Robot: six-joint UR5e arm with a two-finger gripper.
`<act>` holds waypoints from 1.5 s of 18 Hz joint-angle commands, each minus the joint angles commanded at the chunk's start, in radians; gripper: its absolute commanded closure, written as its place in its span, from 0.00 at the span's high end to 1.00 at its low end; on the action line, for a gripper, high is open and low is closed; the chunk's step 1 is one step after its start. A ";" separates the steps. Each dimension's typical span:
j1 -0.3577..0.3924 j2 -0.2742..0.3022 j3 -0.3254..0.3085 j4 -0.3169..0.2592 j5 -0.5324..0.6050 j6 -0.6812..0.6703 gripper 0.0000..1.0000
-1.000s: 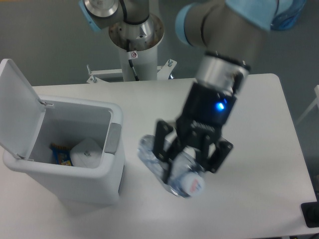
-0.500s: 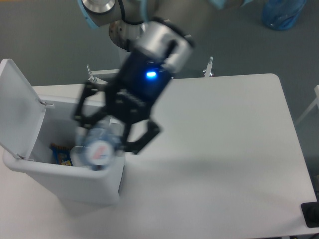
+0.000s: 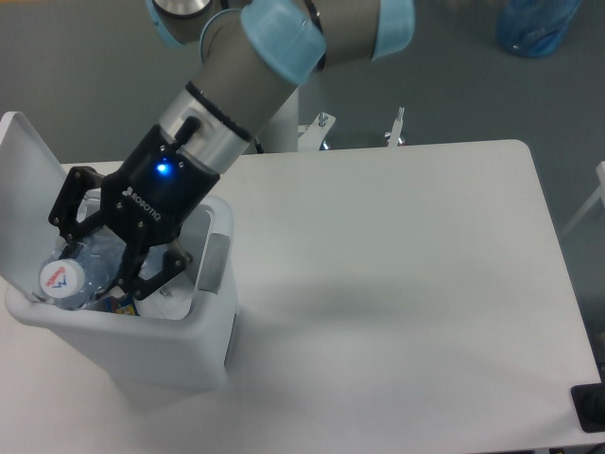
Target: Place the trash in the trash can
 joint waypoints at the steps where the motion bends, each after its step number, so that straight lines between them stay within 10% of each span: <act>1: -0.002 0.009 -0.014 0.002 0.002 0.023 0.94; 11: 0.084 0.068 -0.071 0.002 0.002 0.055 1.00; 20: 0.389 0.022 -0.058 -0.002 0.029 0.075 1.00; 27: 0.454 -0.038 -0.072 -0.002 0.349 0.251 1.00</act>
